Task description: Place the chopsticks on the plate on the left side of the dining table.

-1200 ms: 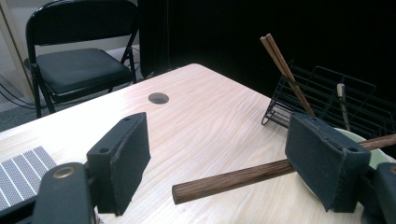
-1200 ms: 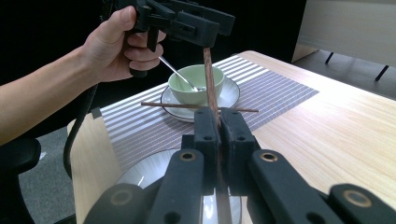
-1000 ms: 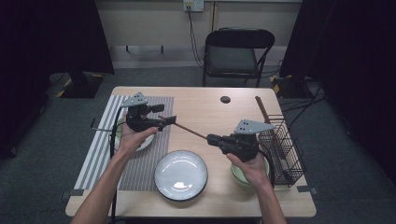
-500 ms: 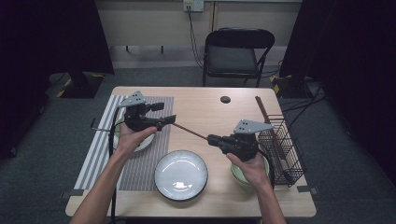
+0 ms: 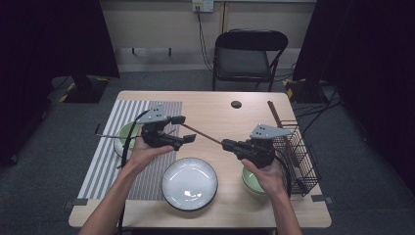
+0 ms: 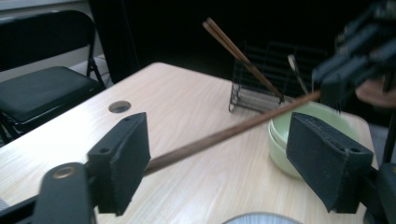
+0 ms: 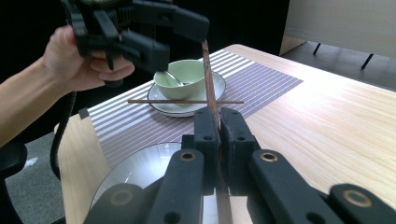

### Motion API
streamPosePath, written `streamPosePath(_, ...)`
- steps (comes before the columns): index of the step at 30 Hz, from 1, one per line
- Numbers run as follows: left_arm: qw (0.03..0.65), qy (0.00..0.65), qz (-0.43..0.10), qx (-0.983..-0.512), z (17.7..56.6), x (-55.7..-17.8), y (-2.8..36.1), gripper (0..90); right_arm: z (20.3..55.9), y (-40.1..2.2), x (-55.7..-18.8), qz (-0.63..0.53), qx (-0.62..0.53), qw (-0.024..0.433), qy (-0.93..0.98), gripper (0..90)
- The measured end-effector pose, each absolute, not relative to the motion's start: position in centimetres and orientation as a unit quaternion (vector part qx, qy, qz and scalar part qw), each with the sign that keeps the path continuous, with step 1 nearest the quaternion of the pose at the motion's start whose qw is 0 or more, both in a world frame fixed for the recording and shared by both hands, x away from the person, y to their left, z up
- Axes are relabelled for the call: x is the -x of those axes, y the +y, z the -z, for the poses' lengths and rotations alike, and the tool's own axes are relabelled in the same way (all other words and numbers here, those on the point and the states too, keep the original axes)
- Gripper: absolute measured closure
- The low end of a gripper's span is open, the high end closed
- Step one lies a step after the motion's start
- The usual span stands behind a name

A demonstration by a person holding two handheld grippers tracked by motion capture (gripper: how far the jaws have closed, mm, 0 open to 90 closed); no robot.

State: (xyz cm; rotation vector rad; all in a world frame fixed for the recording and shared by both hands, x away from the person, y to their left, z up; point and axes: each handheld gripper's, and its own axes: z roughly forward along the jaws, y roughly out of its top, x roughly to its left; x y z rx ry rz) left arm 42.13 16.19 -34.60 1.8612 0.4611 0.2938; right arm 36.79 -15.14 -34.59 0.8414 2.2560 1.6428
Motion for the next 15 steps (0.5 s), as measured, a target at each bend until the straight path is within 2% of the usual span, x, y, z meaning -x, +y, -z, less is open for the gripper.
streamPosePath(8,0.549,0.184,-0.136,-0.804,35.5,-42.1,15.9,23.8,34.6,-14.8,-36.7,-0.555,-0.286,0.109,0.774,86.2)
streamPosePath(15,0.537,0.174,-0.151,-0.812,36.2,-42.2,16.0,29.6,34.3,-14.5,-36.5,-0.553,-0.280,0.107,0.777,86.2)
